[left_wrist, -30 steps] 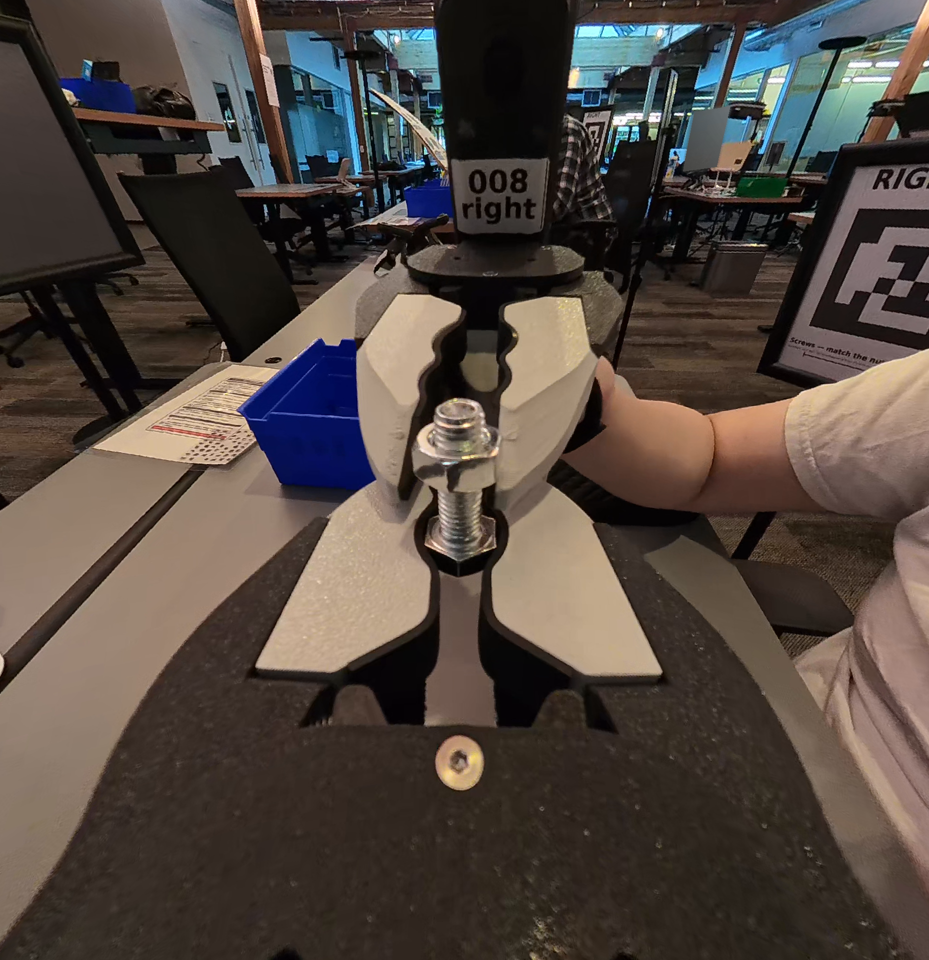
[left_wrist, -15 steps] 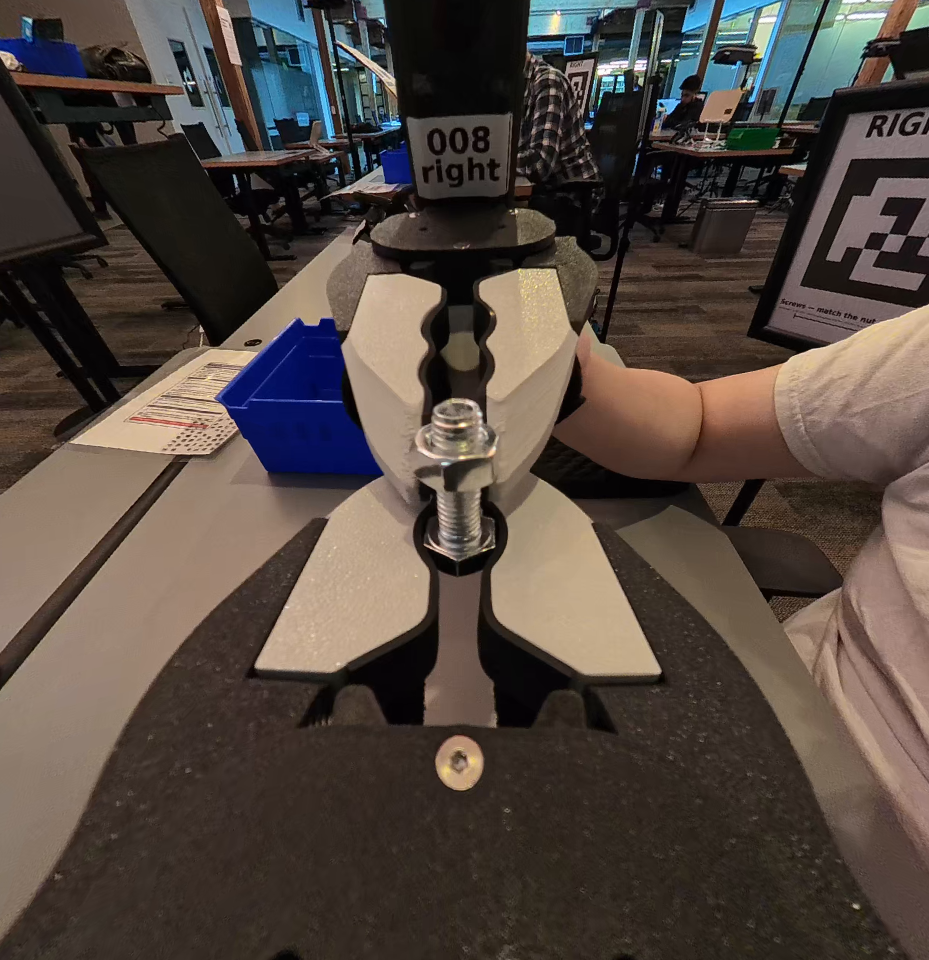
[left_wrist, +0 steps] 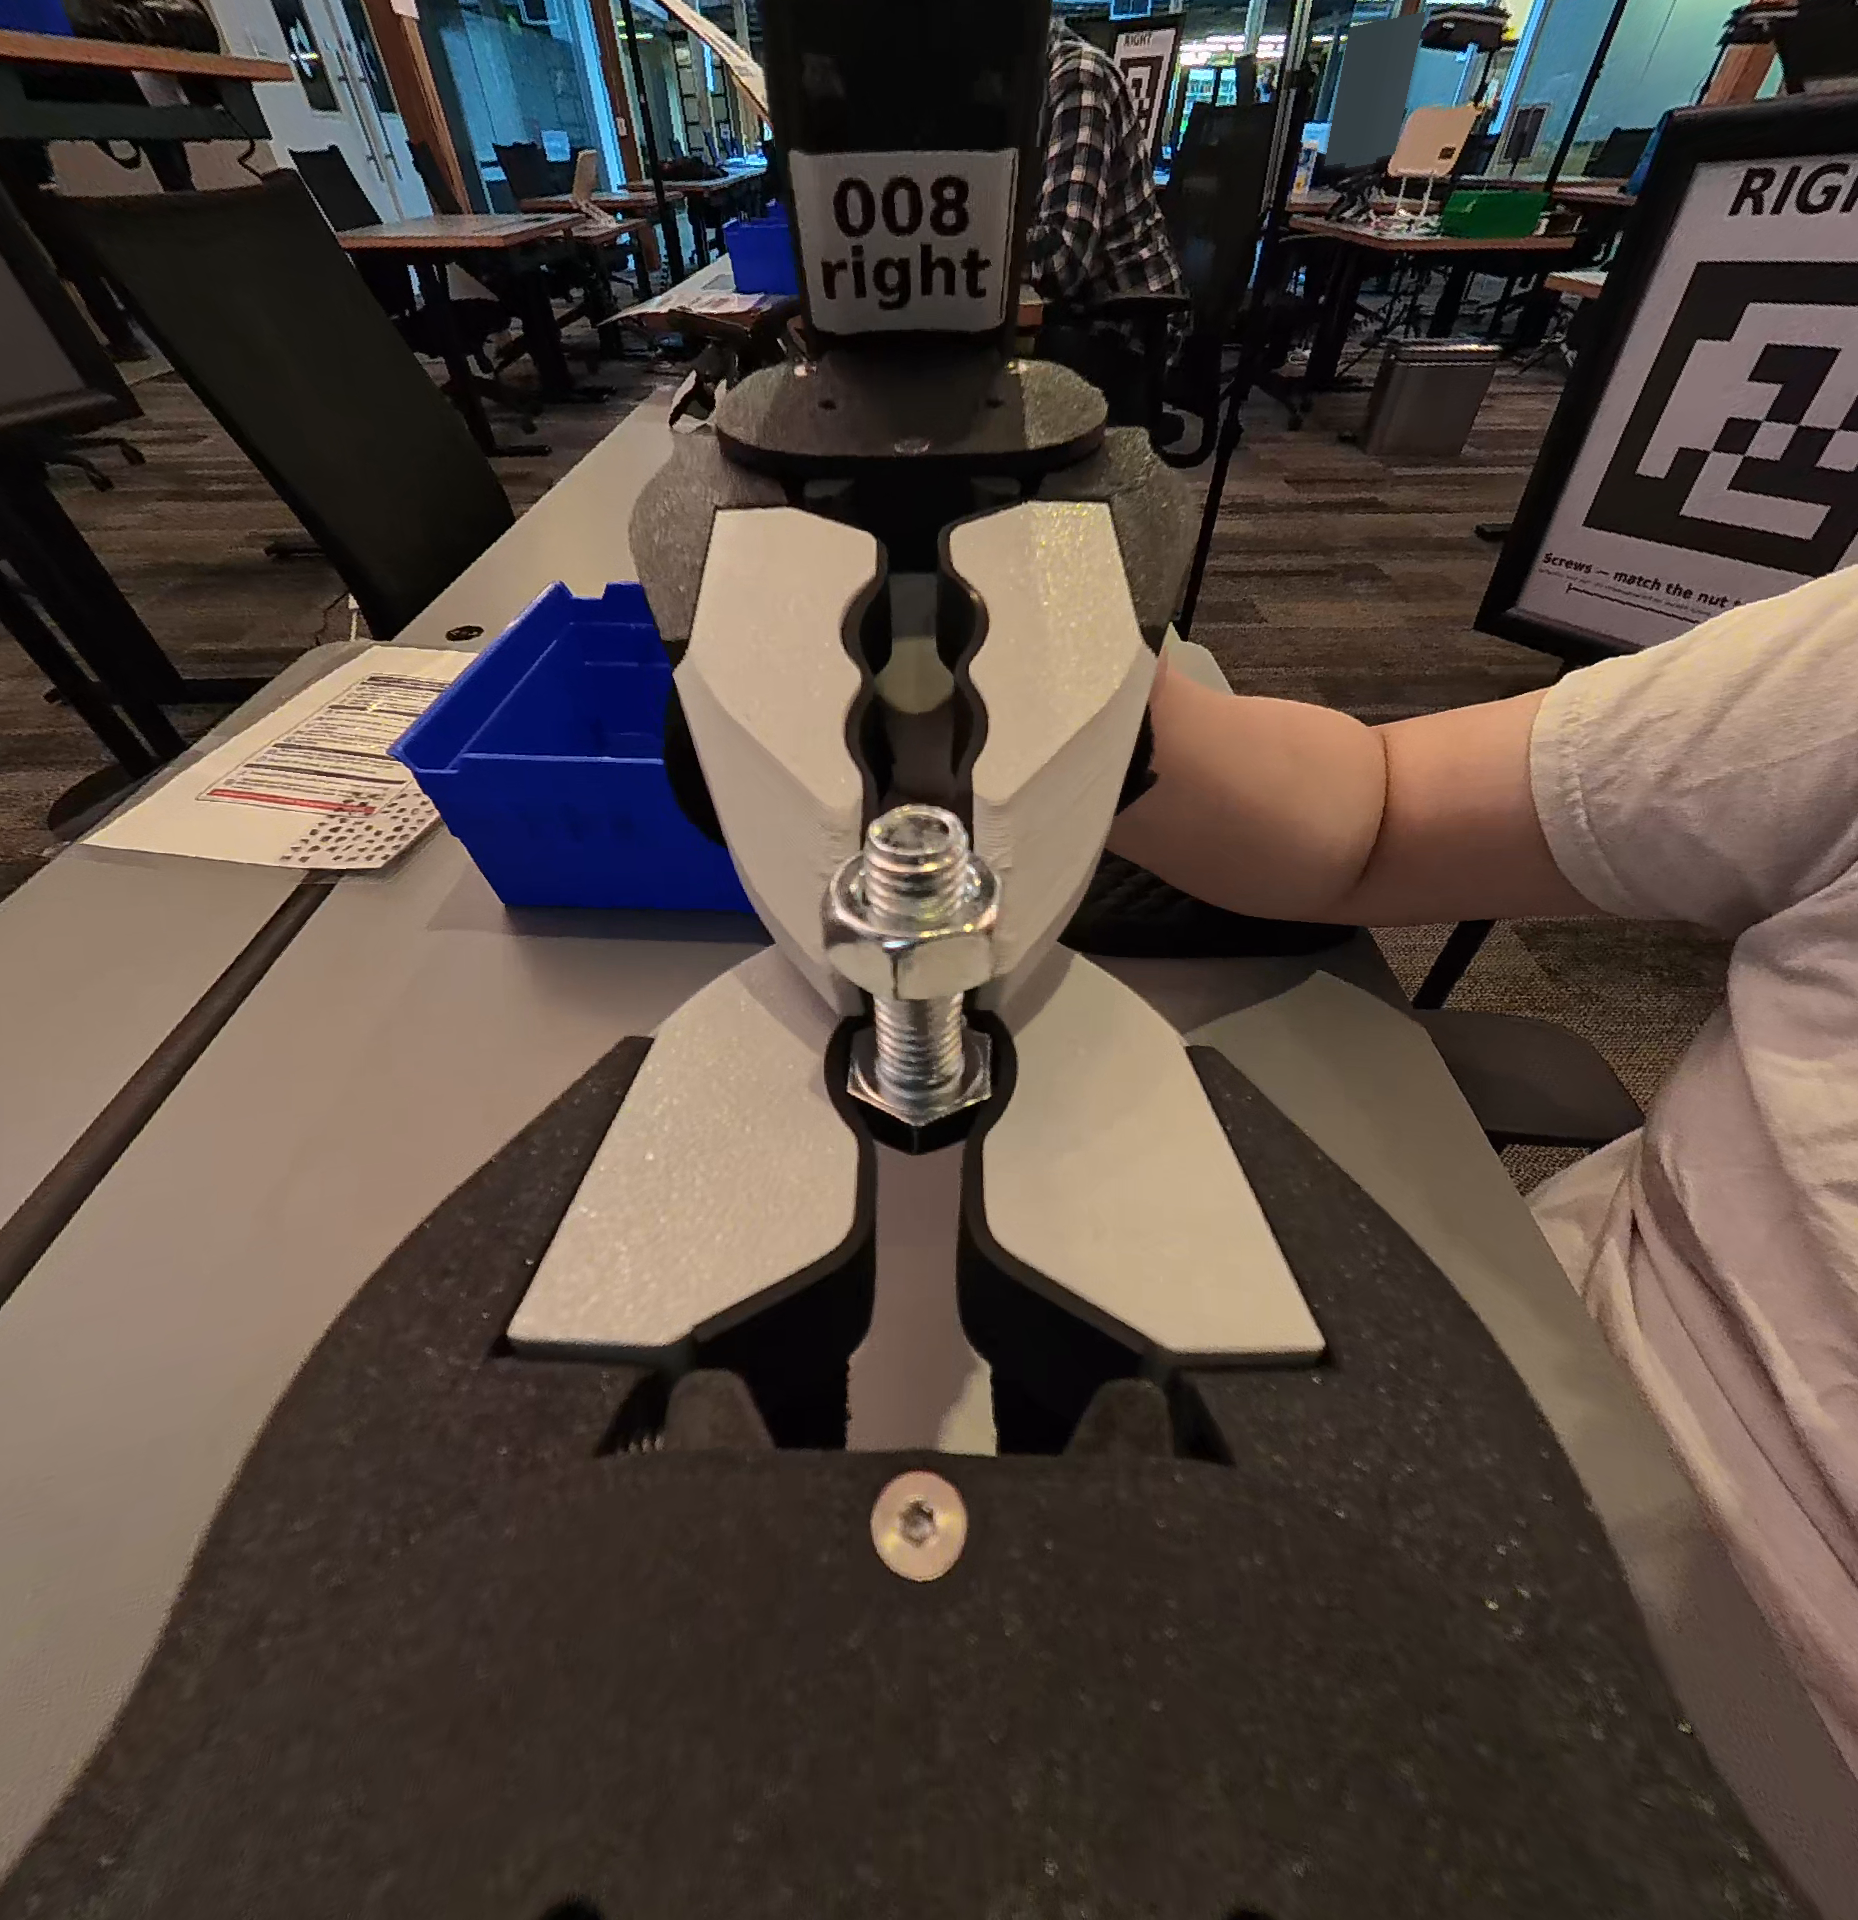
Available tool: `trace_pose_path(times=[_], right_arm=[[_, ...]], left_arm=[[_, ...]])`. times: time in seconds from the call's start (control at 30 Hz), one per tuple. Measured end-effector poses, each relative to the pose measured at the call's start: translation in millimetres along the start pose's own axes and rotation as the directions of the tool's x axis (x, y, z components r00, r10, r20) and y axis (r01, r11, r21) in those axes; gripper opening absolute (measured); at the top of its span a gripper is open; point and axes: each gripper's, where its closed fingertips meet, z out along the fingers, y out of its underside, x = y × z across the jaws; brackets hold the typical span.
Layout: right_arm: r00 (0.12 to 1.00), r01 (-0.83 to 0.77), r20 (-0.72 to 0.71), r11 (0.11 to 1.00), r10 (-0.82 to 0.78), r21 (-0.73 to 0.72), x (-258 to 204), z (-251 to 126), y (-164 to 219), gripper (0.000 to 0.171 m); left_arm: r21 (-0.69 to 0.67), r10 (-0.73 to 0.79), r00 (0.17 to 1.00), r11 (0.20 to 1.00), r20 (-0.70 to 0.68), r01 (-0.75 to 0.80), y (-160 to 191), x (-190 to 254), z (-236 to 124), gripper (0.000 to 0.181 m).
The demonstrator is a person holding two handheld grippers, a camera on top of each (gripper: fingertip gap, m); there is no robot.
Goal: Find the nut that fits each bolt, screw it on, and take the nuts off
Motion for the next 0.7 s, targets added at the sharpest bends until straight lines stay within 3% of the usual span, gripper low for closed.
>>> trace_pose_path(times=[0.7], right_arm=[[1.000, -0.010, -0.013, 1.000, 0.010, -0.017, 8.5, -8.3, 4.1, 0.008]], left_arm=[[-0.060, -0.006, 1.000, 0.998, 0.018, 0.007, 2.9, -8.0, -13.6, 0.018]])
